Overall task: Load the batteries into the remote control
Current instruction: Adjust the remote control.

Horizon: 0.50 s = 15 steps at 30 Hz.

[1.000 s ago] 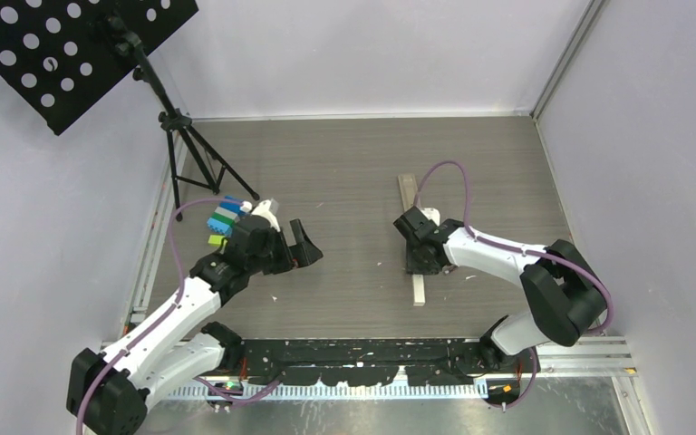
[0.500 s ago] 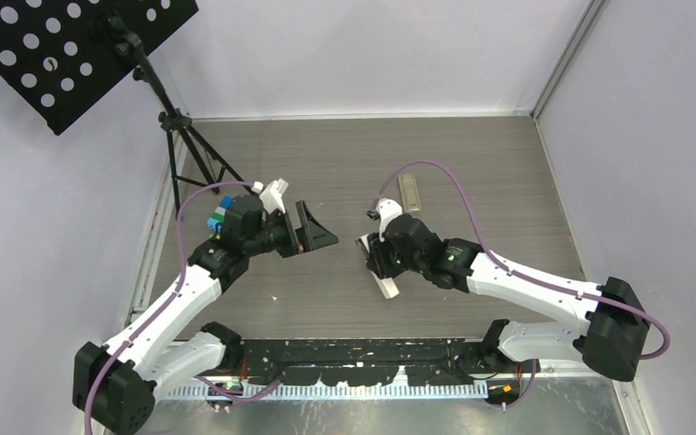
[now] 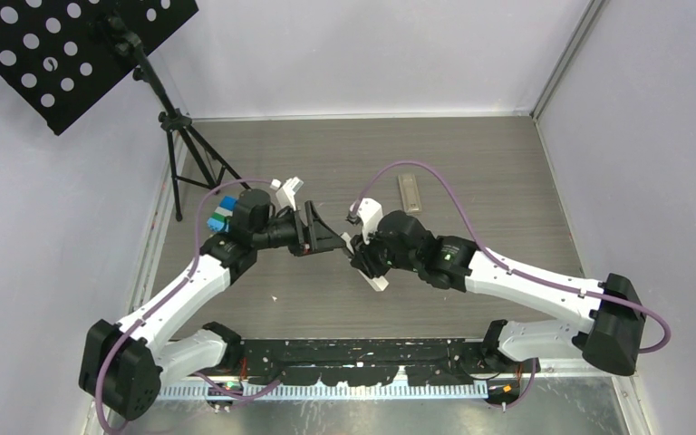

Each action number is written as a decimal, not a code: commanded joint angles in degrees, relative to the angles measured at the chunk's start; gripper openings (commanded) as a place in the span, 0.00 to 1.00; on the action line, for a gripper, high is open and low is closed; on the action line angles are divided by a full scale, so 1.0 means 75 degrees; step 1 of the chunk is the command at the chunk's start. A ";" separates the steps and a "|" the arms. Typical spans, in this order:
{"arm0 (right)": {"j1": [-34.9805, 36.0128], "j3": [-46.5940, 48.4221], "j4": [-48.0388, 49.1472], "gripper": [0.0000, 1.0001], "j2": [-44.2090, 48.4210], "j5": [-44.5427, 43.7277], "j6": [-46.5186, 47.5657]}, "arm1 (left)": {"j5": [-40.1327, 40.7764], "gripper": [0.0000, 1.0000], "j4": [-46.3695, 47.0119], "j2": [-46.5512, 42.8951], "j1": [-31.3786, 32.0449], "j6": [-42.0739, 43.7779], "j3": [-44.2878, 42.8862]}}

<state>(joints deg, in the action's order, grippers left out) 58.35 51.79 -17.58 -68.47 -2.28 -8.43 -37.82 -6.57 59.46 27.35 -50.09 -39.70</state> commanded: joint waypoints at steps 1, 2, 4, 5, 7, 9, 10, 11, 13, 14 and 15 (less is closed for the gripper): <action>0.0076 0.0569 0.0256 0.07 -0.0267 -0.0054 0.0344 | -0.0608 0.63 0.1197 0.0231 -0.0026 -0.0651 0.0118; 0.0089 0.0597 0.0273 0.07 -0.0326 -0.0046 0.0351 | -0.0633 0.62 0.1354 0.0294 -0.0026 -0.0801 0.0169; 0.0112 0.0627 0.0312 0.07 -0.0423 -0.0087 0.0349 | -0.0717 0.62 0.1677 0.0425 -0.0026 -0.1031 0.0270; 0.0124 0.0629 0.0331 0.07 -0.0460 -0.0112 0.0344 | -0.0748 0.61 0.1893 0.0496 -0.0026 -0.1150 0.0345; 0.0130 0.0641 0.0401 0.07 -0.0511 -0.0277 0.0291 | -0.0799 0.57 0.2119 0.0608 -0.0026 -0.1303 0.0459; 0.0131 0.0653 0.0470 0.07 -0.0527 -0.0353 0.0241 | -0.0827 0.53 0.2208 0.0705 -0.0026 -0.1379 0.0526; 0.0131 0.0644 0.0505 0.07 -0.0508 -0.0330 0.0216 | -0.0834 0.50 0.2220 0.0753 -0.0026 -0.1385 0.0548; 0.0131 0.0623 0.0556 0.07 -0.0496 -0.0312 0.0210 | -0.0851 0.46 0.2242 0.0798 -0.0026 -0.1398 0.0565; 0.0131 0.0587 0.0626 0.07 -0.0470 -0.0281 0.0173 | -0.0914 0.38 0.2322 0.0880 -0.0026 -0.1446 0.0561; 0.0131 0.0583 0.0628 0.07 -0.0478 -0.0258 0.0177 | -0.0968 0.34 0.2381 0.0915 -0.0026 -0.1473 0.0570; 0.0131 0.0592 0.0618 0.07 -0.0492 -0.0242 0.0175 | -0.1029 0.31 0.2438 0.0951 -0.0026 -0.1514 0.0577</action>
<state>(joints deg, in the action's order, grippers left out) 59.02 53.89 -17.21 -72.79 -3.60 -7.20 -42.19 6.22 66.11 27.27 -59.44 -35.44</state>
